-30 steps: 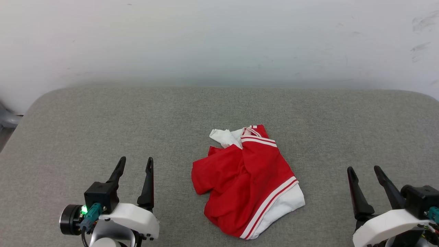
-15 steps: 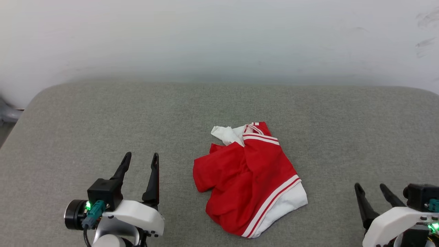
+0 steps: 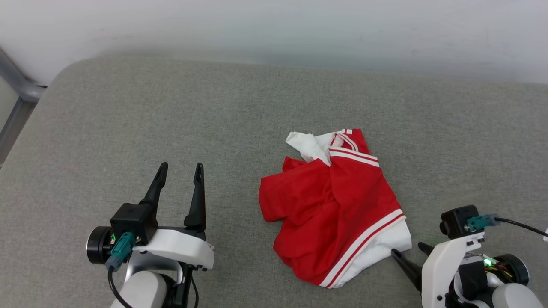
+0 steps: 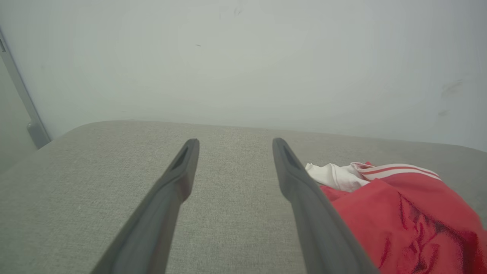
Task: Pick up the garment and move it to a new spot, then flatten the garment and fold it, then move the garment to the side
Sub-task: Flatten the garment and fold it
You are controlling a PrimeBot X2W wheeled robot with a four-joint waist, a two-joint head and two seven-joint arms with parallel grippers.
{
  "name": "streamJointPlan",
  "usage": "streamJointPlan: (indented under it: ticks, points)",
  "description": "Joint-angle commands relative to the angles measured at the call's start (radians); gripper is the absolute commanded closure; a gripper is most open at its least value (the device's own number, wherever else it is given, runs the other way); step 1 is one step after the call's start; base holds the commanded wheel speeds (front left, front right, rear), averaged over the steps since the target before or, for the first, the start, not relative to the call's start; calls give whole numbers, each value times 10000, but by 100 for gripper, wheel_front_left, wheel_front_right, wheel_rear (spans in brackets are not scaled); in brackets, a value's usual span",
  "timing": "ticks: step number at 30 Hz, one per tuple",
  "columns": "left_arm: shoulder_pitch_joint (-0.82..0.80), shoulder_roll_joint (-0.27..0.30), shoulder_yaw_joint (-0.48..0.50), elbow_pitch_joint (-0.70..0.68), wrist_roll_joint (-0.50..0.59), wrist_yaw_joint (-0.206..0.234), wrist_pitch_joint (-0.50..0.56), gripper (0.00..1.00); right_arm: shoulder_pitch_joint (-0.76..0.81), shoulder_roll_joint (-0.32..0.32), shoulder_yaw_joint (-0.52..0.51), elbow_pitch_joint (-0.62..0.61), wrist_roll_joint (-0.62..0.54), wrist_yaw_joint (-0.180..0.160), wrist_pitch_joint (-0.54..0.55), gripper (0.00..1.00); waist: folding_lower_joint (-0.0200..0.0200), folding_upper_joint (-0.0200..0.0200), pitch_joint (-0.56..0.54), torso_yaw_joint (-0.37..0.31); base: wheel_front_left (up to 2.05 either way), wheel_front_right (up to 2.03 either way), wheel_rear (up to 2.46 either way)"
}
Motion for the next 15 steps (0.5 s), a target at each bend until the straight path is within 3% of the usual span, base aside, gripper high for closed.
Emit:
streamJointPlan:
  ticks: [1, 12, 14, 15]
  points:
    - [-198, -103, 18, 54, 38, -56, -85, 0, -267, -192, 248, 160, 133, -5, 247, 0, -2, 0, 334, 224, 0, 0, 0]
    - [-561, -366, 92, 399, 82, -162, -219, 0, -841, -532, 1327, 1780, 651, -5, 701, 0, -2, 0, 920, 449, 0, 0, 0]
    - [-583, -400, 115, 453, 107, -183, -237, 0, -786, -556, 1556, 2044, 699, -5, 882, 74, -2, 0, 941, 446, 0, 0, 0]
    - [-574, -404, 131, 472, 110, -195, -244, 0, -730, -540, 1653, 2147, 812, -5, 998, 100, -2, 0, 938, 430, 0, 0, 0]
